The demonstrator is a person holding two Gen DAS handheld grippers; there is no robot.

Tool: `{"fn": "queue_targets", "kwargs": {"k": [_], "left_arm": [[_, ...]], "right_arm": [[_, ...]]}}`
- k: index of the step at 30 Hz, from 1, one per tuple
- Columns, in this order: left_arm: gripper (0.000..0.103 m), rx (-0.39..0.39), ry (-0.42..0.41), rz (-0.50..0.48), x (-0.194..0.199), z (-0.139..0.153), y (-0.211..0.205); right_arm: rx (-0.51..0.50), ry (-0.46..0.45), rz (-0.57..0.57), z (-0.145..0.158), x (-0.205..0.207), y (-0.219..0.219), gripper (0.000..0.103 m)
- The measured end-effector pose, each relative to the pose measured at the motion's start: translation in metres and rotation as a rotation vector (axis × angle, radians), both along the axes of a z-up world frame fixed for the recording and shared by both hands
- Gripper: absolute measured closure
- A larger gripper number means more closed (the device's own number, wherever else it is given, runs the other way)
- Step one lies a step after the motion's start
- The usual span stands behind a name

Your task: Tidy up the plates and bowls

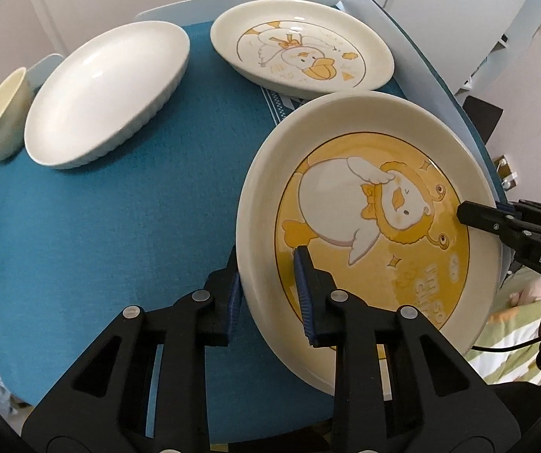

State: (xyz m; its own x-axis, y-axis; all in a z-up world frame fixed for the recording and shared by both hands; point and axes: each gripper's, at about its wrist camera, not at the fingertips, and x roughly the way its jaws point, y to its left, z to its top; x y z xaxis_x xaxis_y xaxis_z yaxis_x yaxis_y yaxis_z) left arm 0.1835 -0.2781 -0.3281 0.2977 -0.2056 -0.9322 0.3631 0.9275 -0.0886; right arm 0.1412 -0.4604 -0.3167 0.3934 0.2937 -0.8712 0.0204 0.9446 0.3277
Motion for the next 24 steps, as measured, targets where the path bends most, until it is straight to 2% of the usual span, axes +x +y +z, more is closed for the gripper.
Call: {"fn": "queue_targets", "kwargs": {"k": [8, 14, 24], "left_arm": [[0.08, -0.033, -0.034, 0.045, -0.002, 0.015, 0.019], [0.08, -0.059, -0.082, 0.083, -0.003, 0.039, 0.037], [0.08, -0.08, -0.166, 0.181, -0.011, 0.087, 0.119]], "right_arm": [[-0.026, -0.044, 0.034, 0.008, -0.005, 0.011, 0.088], [-0.034, -0.08, 0.055, 0.026, -0.003, 0.026, 0.088], [-0.033, -0.157, 0.138, 0.073, 0.014, 0.095, 0.088]]}}
